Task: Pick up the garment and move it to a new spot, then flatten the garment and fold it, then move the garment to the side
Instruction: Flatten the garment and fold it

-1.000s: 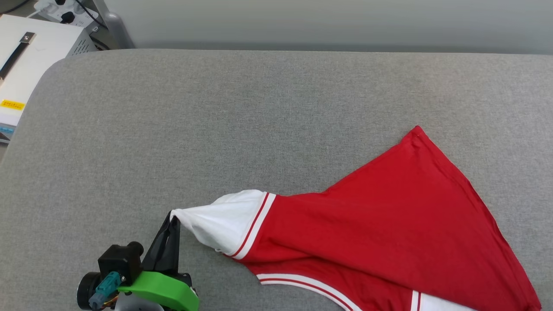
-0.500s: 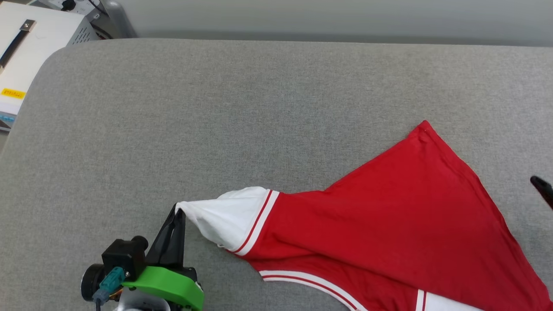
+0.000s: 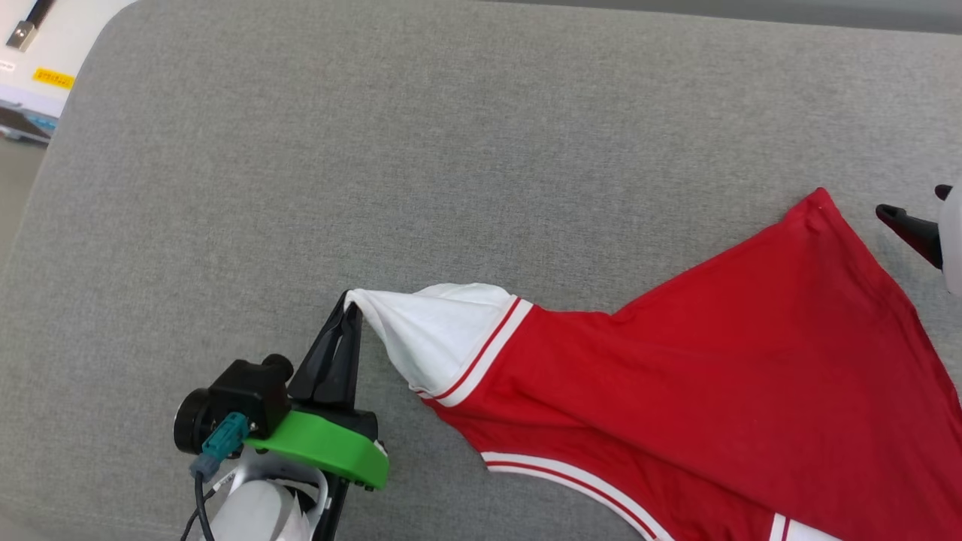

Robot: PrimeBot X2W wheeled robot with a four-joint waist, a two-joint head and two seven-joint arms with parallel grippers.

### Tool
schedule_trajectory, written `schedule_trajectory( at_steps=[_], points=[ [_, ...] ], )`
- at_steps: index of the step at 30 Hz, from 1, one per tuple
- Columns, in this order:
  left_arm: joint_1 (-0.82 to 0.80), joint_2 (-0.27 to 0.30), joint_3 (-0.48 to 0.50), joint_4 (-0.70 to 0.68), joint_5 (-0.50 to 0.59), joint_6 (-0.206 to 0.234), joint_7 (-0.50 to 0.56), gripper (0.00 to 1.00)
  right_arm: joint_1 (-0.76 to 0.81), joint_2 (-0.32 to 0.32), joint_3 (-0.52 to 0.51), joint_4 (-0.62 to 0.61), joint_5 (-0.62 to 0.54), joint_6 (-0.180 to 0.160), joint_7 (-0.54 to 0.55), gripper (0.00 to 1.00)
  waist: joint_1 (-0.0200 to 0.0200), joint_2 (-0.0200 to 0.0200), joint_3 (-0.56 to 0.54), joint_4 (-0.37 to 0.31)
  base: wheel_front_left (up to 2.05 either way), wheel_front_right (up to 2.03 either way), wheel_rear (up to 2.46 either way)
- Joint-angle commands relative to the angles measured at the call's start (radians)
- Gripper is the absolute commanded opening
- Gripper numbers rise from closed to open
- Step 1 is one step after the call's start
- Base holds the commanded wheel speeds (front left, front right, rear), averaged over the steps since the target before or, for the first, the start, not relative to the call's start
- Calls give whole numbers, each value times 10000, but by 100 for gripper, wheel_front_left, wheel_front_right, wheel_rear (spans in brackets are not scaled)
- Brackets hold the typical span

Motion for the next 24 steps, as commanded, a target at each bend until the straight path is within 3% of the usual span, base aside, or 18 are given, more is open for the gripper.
schedule_trajectory(
  at_steps=[1,9,19,20,24],
  points=[
    [-216,-77,-40,7,92,-66,-89,0,-354,94,253,267,-78,-7,138,100,0,0,384,368,0,0,0],
    [-498,-319,-160,140,148,-160,-217,0,-1540,495,1547,2095,-256,-7,100,100,0,0,892,712,0,0,0],
    [-619,-404,-101,407,185,-234,-292,0,-1396,728,3075,3846,48,-7,-657,100,0,0,888,746,0,0,0],
    [-582,-404,-78,480,186,-244,-302,0,-1504,704,3359,4015,300,-7,-1047,0,0,0,781,650,0,0,0],
    [-516,-365,-31,586,211,-251,-312,0,-1877,619,3401,4039,586,-7,-2067,0,0,0,477,509,0,0,0]
  ],
)
